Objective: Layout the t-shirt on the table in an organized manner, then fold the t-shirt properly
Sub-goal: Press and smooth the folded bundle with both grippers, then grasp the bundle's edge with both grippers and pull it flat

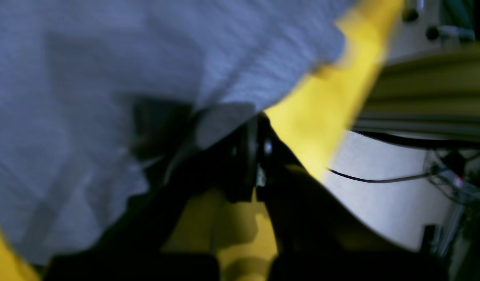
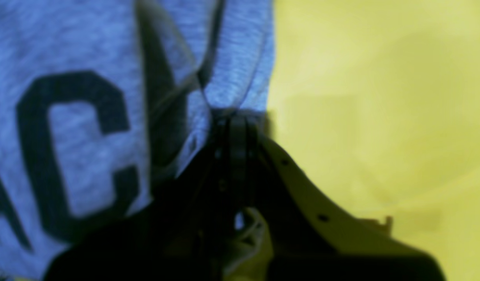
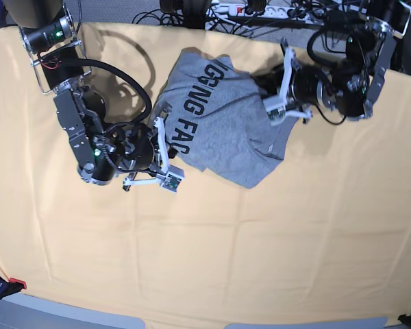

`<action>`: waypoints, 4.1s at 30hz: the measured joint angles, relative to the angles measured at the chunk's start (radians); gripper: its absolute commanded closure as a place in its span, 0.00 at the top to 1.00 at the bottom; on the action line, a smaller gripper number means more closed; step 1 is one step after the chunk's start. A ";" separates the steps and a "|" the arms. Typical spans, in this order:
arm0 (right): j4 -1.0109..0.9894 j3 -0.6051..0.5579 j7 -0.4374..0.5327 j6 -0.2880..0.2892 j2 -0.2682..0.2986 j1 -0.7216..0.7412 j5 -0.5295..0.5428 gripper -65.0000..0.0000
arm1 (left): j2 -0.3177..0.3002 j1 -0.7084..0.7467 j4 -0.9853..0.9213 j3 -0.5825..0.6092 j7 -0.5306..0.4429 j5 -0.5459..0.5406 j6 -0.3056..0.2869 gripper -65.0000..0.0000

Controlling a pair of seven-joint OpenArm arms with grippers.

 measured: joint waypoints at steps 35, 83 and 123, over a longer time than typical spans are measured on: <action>0.313 0.418 0.029 -0.153 0.090 -0.329 0.006 0.00 | 0.141 -0.645 -0.520 -0.051 0.206 -0.556 0.040 0.00; 0.311 0.425 -0.080 0.001 -0.213 -0.495 0.160 0.00 | 0.241 0.044 0.029 -0.204 0.211 -0.559 0.002 0.00; 0.570 0.581 0.116 -0.240 -0.067 -0.574 -0.171 0.00 | 0.349 0.058 -0.146 -0.519 0.023 -0.062 0.029 0.00</action>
